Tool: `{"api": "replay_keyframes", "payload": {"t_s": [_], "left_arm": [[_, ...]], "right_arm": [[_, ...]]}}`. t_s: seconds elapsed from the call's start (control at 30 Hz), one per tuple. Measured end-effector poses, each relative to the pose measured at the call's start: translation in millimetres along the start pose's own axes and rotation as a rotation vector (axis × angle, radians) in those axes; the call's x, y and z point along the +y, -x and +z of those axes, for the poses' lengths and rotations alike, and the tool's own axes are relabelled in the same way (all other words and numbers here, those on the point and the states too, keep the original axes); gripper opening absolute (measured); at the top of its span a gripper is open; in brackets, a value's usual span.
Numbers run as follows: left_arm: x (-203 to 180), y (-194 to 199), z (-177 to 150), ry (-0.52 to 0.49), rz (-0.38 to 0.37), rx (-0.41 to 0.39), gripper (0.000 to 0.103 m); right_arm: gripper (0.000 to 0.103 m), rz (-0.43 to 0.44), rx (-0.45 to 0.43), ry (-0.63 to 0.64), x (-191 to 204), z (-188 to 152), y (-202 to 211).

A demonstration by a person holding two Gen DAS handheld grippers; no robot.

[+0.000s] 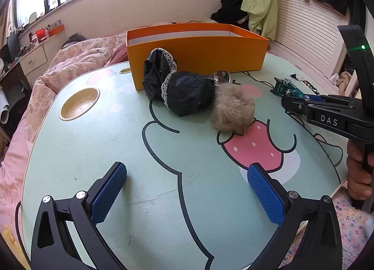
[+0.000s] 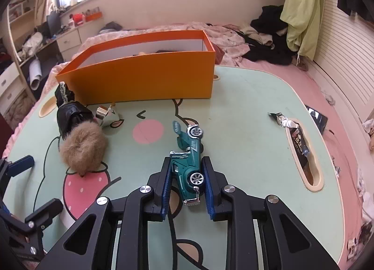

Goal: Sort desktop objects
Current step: 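Grasp the green toy car with the right tool, then lift the green car with right tool while left tool grasps the black lace pouch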

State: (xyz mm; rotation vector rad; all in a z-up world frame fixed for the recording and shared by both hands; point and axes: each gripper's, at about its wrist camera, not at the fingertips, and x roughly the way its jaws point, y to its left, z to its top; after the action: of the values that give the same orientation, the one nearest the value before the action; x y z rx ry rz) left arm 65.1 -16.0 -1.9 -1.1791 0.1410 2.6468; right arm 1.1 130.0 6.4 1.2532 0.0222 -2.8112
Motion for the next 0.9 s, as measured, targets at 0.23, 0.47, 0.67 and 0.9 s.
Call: {"api": "replay_keyframes", "payload": {"t_s": [0.23, 0.47, 0.67, 0.9], "left_arm": [[7, 3, 2, 0.037, -0.019, -0.003, 0.103], [43, 8, 49, 0.237, -0.169, -0.065, 0.103], [46, -30, 95, 0.243, -0.115, -0.010, 0.091], [62, -46, 63, 0.363, -0.194, -0.002, 0.040]], "right_arm": [[0.023, 0.032, -0.012, -0.022, -1, -3, 3], [0.023, 0.080, -0.022, -0.060, -11, -5, 8], [0.023, 0.082, -0.023, -0.058, -14, -6, 9], [0.023, 0.084, -0.024, -0.058, -15, -6, 9]]}}
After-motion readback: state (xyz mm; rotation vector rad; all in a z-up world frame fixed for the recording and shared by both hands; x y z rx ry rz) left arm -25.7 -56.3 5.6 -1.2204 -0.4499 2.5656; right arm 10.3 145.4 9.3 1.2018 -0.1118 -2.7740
